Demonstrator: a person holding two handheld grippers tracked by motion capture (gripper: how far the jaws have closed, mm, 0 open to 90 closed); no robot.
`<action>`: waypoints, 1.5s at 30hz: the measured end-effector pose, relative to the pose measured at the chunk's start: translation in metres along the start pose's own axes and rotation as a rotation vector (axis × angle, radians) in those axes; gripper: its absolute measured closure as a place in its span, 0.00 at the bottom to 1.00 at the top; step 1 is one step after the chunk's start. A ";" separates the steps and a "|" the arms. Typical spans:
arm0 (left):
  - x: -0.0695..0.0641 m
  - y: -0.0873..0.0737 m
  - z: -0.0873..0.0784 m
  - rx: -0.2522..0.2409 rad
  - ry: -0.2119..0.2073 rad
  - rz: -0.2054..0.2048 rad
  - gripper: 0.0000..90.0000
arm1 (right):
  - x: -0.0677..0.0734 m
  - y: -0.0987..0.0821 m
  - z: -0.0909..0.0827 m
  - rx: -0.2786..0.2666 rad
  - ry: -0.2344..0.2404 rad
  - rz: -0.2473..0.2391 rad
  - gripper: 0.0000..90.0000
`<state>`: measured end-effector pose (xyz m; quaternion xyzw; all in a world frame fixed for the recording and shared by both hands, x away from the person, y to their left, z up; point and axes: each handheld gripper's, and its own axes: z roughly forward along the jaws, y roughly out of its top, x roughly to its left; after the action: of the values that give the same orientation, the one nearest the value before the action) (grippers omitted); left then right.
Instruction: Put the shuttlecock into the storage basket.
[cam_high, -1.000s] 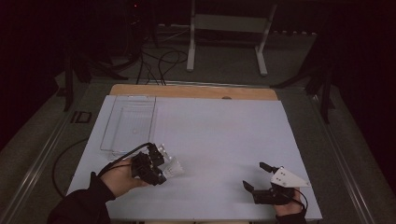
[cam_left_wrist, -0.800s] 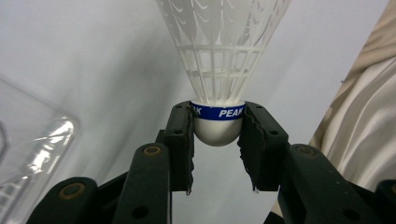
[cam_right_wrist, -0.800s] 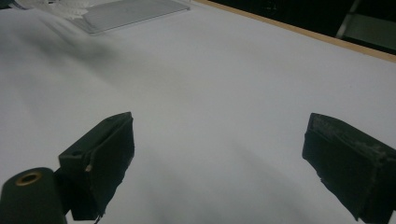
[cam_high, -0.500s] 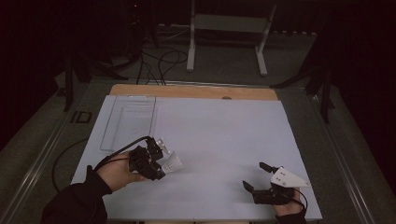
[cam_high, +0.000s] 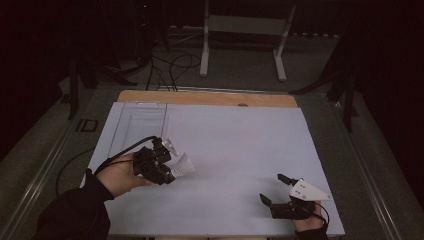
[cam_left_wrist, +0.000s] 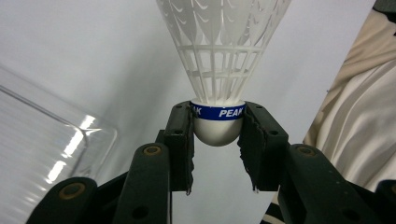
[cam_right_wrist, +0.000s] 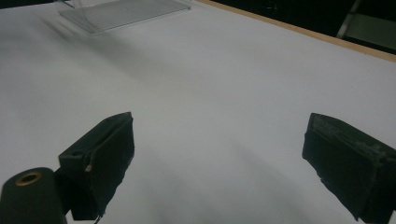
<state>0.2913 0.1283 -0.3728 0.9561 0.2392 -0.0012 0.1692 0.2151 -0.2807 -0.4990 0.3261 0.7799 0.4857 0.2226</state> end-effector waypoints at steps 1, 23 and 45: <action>0.000 0.001 -0.001 -0.003 0.006 0.001 0.74 | 0.000 0.000 0.000 -0.001 -0.001 -0.001 0.10; 0.028 -0.006 -0.032 -0.051 0.037 -0.043 0.74 | 0.001 0.000 0.001 0.004 0.007 0.005 0.10; 0.065 -0.040 -0.047 -0.079 0.085 -0.168 0.74 | 0.001 0.000 0.001 0.007 0.014 0.006 0.10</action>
<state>0.3267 0.2062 -0.3464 0.9245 0.3251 0.0347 0.1958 0.2150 -0.2791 -0.5000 0.3260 0.7821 0.4858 0.2147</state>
